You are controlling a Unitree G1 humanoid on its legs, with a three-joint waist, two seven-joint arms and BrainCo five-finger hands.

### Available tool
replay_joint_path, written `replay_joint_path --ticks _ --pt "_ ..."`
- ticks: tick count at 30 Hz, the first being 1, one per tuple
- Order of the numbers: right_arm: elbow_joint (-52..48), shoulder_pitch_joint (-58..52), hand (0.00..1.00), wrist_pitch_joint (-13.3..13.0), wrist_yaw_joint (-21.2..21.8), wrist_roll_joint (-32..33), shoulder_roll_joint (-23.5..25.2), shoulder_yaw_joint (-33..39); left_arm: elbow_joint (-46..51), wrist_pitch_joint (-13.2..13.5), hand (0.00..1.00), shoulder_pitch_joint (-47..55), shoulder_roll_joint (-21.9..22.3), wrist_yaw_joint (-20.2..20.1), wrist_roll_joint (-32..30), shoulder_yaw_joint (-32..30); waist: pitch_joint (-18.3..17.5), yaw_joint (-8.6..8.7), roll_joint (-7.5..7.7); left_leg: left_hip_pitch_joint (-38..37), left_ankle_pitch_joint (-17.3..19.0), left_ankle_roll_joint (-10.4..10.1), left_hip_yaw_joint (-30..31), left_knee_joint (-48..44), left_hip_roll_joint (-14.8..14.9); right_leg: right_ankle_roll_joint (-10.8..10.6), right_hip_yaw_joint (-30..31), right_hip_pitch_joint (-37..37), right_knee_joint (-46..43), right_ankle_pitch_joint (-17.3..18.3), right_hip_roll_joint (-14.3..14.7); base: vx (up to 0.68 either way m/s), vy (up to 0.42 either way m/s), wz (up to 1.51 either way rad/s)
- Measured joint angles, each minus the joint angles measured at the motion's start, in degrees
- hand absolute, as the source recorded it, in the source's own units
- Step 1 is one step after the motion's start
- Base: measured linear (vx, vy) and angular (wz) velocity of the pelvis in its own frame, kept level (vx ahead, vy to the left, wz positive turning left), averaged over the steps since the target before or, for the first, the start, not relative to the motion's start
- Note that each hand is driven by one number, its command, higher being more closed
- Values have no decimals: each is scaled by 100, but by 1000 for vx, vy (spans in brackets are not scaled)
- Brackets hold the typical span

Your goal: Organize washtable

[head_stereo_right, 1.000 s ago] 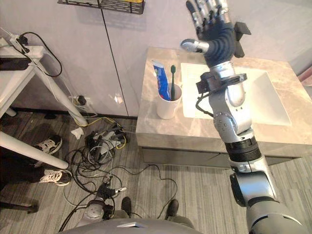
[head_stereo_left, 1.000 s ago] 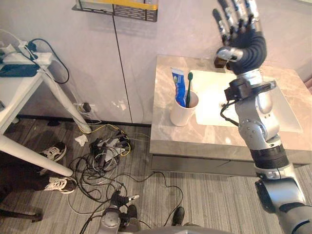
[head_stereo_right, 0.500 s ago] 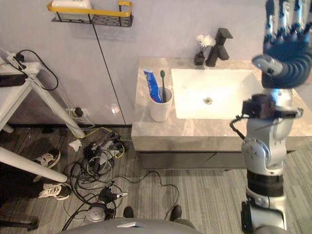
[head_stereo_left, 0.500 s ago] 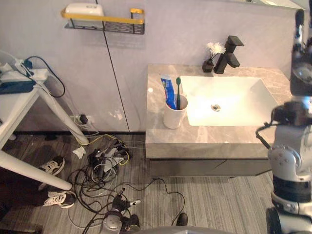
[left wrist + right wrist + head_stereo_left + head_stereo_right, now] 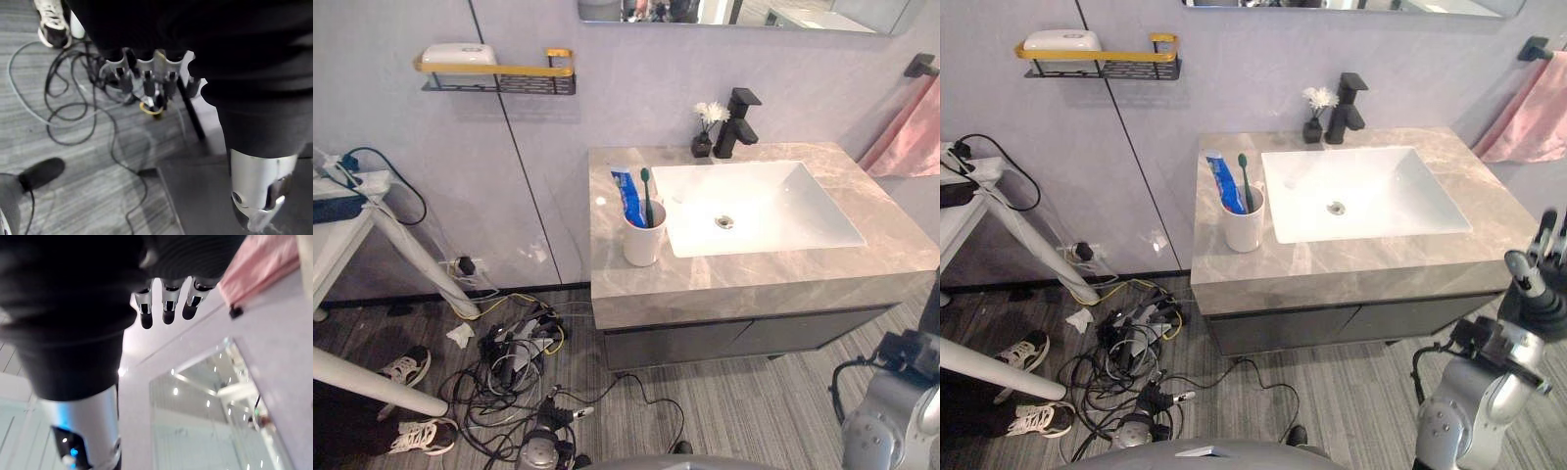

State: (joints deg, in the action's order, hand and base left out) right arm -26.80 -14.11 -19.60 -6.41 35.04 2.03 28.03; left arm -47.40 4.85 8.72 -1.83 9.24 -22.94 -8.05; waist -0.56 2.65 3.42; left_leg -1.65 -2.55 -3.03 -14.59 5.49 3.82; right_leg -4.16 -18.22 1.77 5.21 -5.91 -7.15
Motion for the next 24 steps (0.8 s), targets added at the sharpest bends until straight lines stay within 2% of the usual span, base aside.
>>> replay_joint_path --ticks 4,8,10,12,16,18,19,20,23,24 --pt "1641 -412 0 27 -590 -466 135 453 -245 -2 0 70 93 156 59 -172 1 -3 -29 -121 49 -39 -96 -12 4 -6 65 -95 -1 -10 -15 14 11 -10" --pt "3160 -705 0 138 -1077 -722 203 408 -253 0 0 153 414 364 482 -671 -23 -36 -193 -245 136 -50 -281 5 39 9 185 -117 -106 51 -26 5 13 -17" --pt "4158 -787 0 271 -1197 -738 232 389 -262 13 0 203 525 474 894 -851 -32 -64 -210 -369 208 -33 -339 37 78 13 189 -249 -134 186 2 -6 -21 -7" --pt "5159 -799 0 302 -1161 -672 238 391 -448 25 0 151 592 512 1180 -1021 -36 -154 -286 -507 259 -35 -427 42 117 18 182 -299 -220 291 20 2 -20 -10" --pt "7128 -670 0 559 -816 -257 207 525 -731 27 0 24 615 509 1810 -1268 -39 -324 -294 -496 282 -44 -457 44 155 32 153 -312 -234 332 57 38 -19 0" --pt "8144 -466 0 792 -609 -90 204 787 -867 42 0 -1 579 481 2066 -1303 -34 -306 -303 -514 295 -63 -386 44 155 23 90 -394 -171 337 62 63 -8 13" --pt "8497 -404 0 989 -485 -80 214 854 -901 47 0 -17 565 441 2225 -1305 -31 -303 -307 -524 278 -97 -352 44 153 5 47 -425 -172 327 55 77 0 20" --pt "8648 -379 0 1156 -412 -85 214 850 -918 61 0 -19 553 379 2329 -1305 -24 -300 -308 -536 285 -109 -307 44 150 -4 7 -464 -172 317 45 74 6 17" --pt "8772 -254 0 1190 -311 -88 224 848 -945 163 0 -13 533 351 2818 -1303 3 -313 -293 -585 286 -106 -263 43 141 -17 -16 -528 -168 324 31 65 13 9" --pt "8785 -150 0 1230 -230 -209 215 828 -991 239 0 -39 496 342 3159 -1277 28 -312 -265 -593 287 -108 -222 42 132 -35 -59 -562 -158 336 29 57 6 13"
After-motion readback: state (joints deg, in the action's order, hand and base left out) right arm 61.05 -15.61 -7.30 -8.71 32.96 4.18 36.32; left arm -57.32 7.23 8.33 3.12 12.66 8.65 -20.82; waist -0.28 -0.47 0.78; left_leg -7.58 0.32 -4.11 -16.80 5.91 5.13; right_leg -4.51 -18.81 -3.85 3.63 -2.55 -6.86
